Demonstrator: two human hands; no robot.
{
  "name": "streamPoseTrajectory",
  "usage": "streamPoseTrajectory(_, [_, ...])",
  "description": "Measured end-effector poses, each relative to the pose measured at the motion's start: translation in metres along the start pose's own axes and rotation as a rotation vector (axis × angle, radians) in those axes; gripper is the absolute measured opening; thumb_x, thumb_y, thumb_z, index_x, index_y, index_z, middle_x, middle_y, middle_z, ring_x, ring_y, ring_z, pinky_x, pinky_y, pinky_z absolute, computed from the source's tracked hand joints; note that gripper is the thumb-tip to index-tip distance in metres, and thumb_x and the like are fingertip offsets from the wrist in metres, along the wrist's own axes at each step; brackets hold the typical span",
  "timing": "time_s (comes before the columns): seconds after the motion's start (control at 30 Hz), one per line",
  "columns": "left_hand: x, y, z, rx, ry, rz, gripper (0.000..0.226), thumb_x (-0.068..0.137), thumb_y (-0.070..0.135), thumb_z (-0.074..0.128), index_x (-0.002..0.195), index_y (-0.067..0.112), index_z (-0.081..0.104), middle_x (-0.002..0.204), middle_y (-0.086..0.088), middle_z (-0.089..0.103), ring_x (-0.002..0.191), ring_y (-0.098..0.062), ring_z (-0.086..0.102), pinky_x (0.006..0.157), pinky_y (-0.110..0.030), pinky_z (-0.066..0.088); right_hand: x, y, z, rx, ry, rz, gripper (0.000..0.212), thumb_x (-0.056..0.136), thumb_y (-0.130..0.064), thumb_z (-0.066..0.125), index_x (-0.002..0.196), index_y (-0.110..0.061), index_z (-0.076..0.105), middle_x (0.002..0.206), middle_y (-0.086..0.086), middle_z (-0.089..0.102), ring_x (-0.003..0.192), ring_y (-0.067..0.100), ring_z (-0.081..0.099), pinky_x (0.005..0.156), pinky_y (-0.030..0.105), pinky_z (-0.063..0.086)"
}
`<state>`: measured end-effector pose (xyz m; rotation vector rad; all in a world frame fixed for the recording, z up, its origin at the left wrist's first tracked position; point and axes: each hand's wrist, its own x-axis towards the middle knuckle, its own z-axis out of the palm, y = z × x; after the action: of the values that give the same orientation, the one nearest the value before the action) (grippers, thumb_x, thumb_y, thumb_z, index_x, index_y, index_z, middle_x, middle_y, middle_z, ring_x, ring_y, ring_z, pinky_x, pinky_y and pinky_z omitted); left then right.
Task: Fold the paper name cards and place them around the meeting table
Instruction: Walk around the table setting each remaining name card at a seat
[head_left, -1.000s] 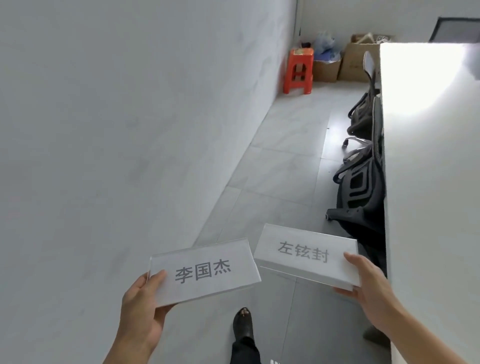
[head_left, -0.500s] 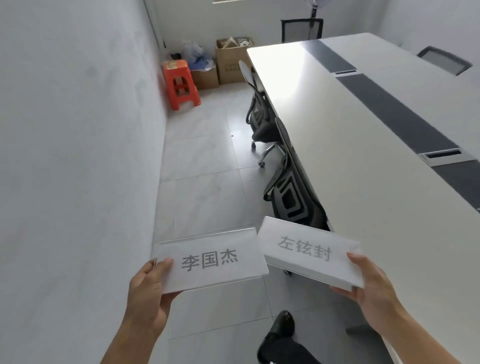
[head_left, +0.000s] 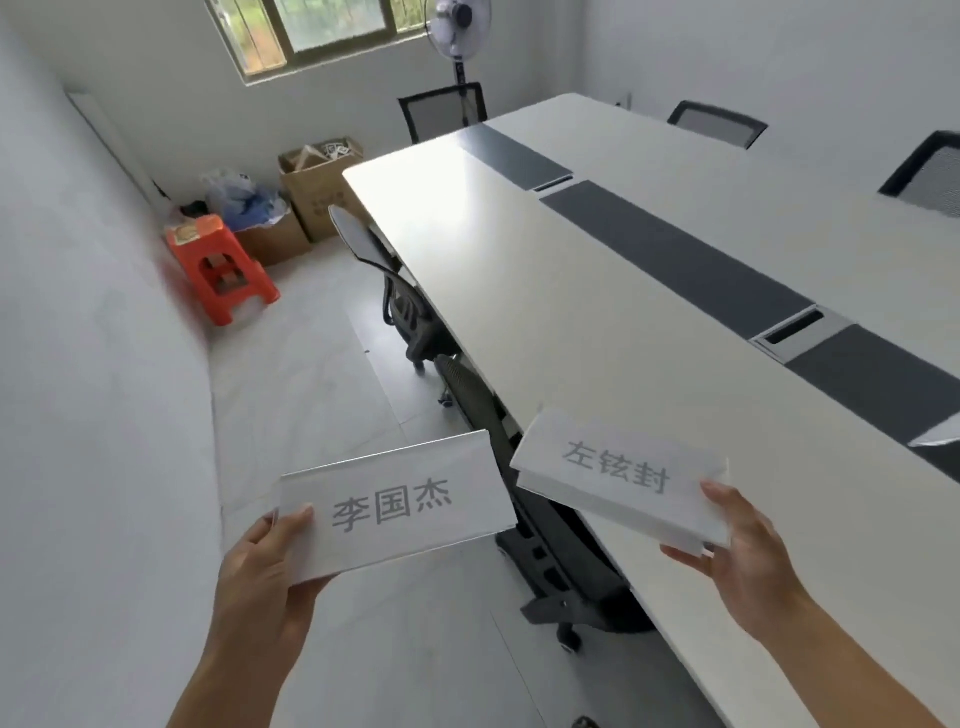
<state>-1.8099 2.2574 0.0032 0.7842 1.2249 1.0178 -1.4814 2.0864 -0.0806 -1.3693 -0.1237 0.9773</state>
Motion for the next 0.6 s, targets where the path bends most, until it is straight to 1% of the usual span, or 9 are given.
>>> streamPoseTrajectory(0.1, [0.044,0.022,0.038,0.022,-0.067,0.013,0.019,0.089,0.010,0.056,0.105,0.004,0.064,0.092,-0.009,0.070,0.089,-0.023,0.064,0.064,-0.029,0.060,0.029,-0.008,0.001,0.041,0.114,0.033,0.023,0.093,-0.031,0.050,0.109,-0.020,0.063,0.108,0.009,0.066,0.099,0.031,0.061,0.084,0.048,0.053])
streamPoseTrajectory(0.17, [0.076,0.035,0.063,0.042,-0.127,0.028,0.011,0.089,0.010,0.056,0.092,0.009,0.067,0.081,-0.003,0.072,0.084,-0.020,0.066,0.067,-0.030,0.060,0.049,-0.008,0.000,0.048,0.216,0.050,0.021,0.092,-0.032,0.052,0.106,-0.021,0.063,0.105,0.007,0.065,0.094,0.028,0.060,0.077,0.042,0.052])
streamPoseTrajectory(0.27, [0.131,0.050,0.105,0.066,-0.239,0.029,0.024,0.089,0.009,0.056,0.071,0.014,0.072,0.072,0.003,0.073,0.076,-0.015,0.069,0.067,-0.029,0.060,0.081,-0.005,0.001,0.086,0.384,0.058,0.015,0.091,-0.034,0.054,0.095,-0.024,0.064,0.097,0.003,0.065,0.084,0.023,0.059,0.068,0.034,0.047])
streamPoseTrajectory(0.3, [0.150,0.052,0.119,0.083,-0.273,0.024,0.024,0.089,0.009,0.056,0.072,0.014,0.071,0.072,0.003,0.073,0.077,-0.015,0.069,0.068,-0.030,0.060,0.093,-0.005,0.001,0.089,0.429,0.061,0.016,0.090,-0.035,0.055,0.094,-0.024,0.064,0.096,0.003,0.065,0.084,0.022,0.059,0.068,0.034,0.047])
streamPoseTrajectory(0.4, [0.207,0.055,0.164,0.137,-0.368,-0.014,0.011,0.090,0.010,0.056,0.086,0.013,0.065,0.079,0.000,0.072,0.086,-0.020,0.065,0.074,-0.032,0.058,0.132,-0.009,0.007,0.097,0.519,0.084,0.016,0.088,-0.037,0.059,0.091,-0.022,0.065,0.094,0.002,0.067,0.085,0.022,0.061,0.070,0.034,0.048])
streamPoseTrajectory(0.47, [0.244,0.054,0.192,0.188,-0.437,-0.062,0.008,0.091,0.009,0.055,0.090,0.010,0.063,0.081,-0.002,0.072,0.087,-0.022,0.063,0.070,-0.031,0.059,0.159,-0.013,0.018,0.107,0.564,0.096,0.015,0.086,-0.035,0.064,0.087,-0.020,0.064,0.092,0.004,0.067,0.085,0.024,0.062,0.069,0.033,0.049])
streamPoseTrajectory(0.53, [0.278,0.052,0.219,0.235,-0.492,-0.106,0.008,0.091,0.008,0.055,0.089,0.009,0.062,0.073,0.001,0.074,0.085,-0.022,0.063,0.064,-0.030,0.060,0.185,-0.020,0.031,0.112,0.613,0.079,0.017,0.085,-0.029,0.068,0.075,-0.020,0.058,0.086,0.006,0.066,0.078,0.023,0.061,0.064,0.031,0.048])
streamPoseTrajectory(0.57, [0.293,0.050,0.230,0.265,-0.507,-0.126,0.008,0.091,0.007,0.055,0.089,0.010,0.062,0.072,0.001,0.074,0.085,-0.023,0.063,0.063,-0.030,0.060,0.198,-0.024,0.037,0.097,0.647,0.060,0.021,0.084,-0.025,0.070,0.071,-0.020,0.055,0.085,0.006,0.065,0.074,0.022,0.061,0.062,0.029,0.048])
streamPoseTrajectory(0.6, [0.307,0.048,0.241,0.294,-0.520,-0.146,0.007,0.091,0.007,0.055,0.090,0.010,0.062,0.077,-0.001,0.074,0.087,-0.024,0.063,0.063,-0.031,0.060,0.210,-0.027,0.041,0.061,0.676,0.037,0.021,0.083,-0.022,0.072,0.071,-0.019,0.055,0.087,0.006,0.065,0.071,0.019,0.061,0.061,0.028,0.048])
